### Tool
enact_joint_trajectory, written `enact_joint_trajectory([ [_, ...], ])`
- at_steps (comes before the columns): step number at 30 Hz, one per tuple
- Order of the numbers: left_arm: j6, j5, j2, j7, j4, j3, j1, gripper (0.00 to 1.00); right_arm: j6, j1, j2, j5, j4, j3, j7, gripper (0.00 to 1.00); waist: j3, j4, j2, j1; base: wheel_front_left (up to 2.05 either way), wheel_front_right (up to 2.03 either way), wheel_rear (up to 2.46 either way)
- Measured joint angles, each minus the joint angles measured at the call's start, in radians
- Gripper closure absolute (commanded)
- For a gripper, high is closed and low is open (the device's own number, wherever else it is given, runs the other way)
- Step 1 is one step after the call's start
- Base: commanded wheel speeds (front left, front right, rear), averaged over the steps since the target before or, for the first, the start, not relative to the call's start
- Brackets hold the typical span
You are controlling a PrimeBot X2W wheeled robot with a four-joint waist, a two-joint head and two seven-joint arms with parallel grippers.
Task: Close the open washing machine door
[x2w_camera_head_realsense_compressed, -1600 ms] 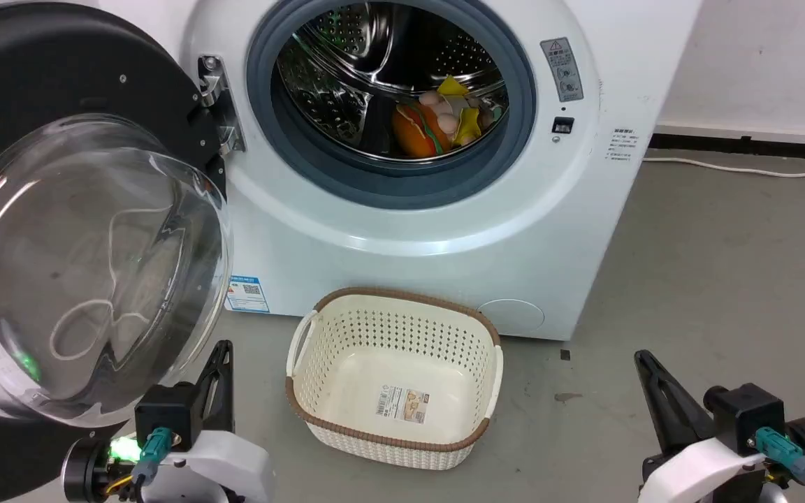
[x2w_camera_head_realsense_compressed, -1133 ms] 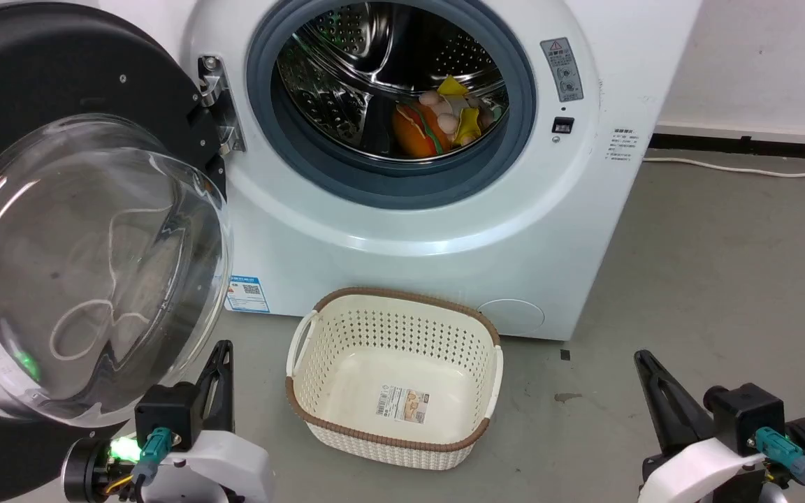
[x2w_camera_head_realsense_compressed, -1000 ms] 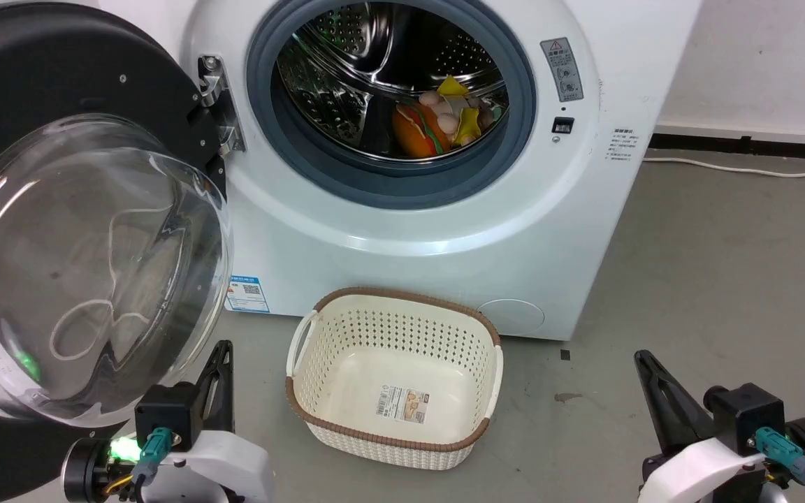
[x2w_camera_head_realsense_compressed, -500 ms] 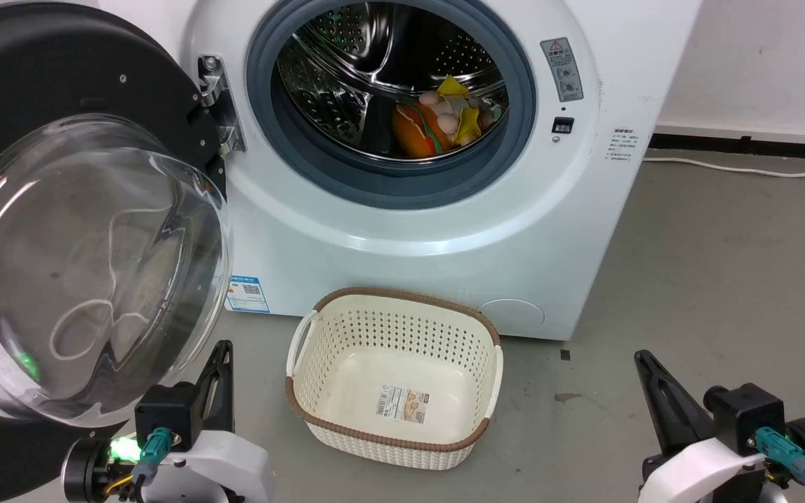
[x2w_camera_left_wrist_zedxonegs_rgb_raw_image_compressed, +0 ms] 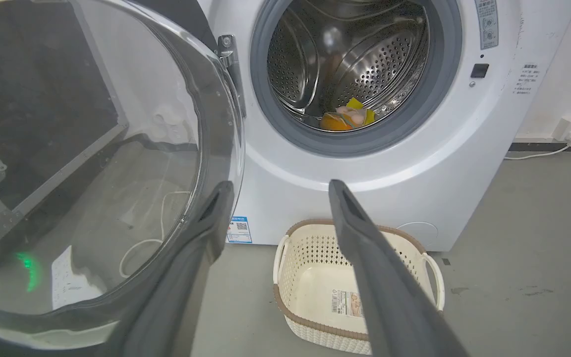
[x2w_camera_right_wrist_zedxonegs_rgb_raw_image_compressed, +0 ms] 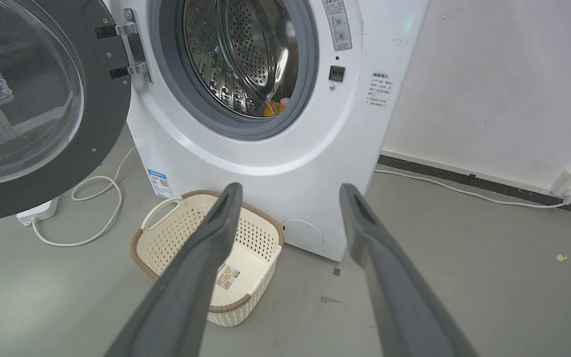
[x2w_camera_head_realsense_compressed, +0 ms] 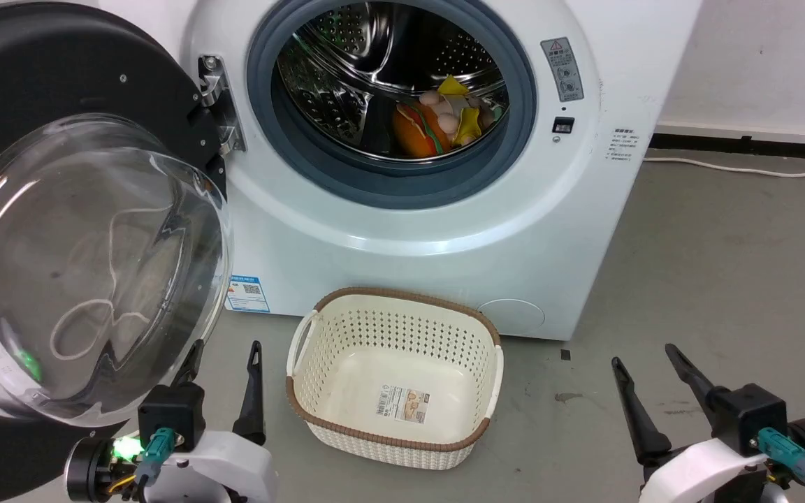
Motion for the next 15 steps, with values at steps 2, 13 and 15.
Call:
enact_joint_trajectory([
  [2, 0.000, 0.000, 0.000, -0.006, 0.000, -0.003, 0.000, 0.00, 0.000, 0.000, 0.000, 0.007, 0.000, -0.002, -0.003, 0.00, 0.000, 0.001, 0.0000, 0.0000, 0.00, 0.00, 0.00],
  [13, 0.000, 0.000, 0.000, -0.027, -0.008, -0.015, 0.000, 0.00, 0.000, 0.002, 0.000, 0.026, 0.000, -0.009, -0.026, 0.00, -0.003, 0.025, 0.0000, 0.0001, 0.00, 0.00, 0.00],
  [15, 0.000, 0.000, 0.001, -0.031, -0.009, -0.018, 0.000, 0.00, 0.000, 0.002, 0.000, 0.028, 0.000, -0.009, -0.033, 0.00, -0.004, 0.033, 0.0000, 0.0002, 0.00, 0.00, 0.00],
])
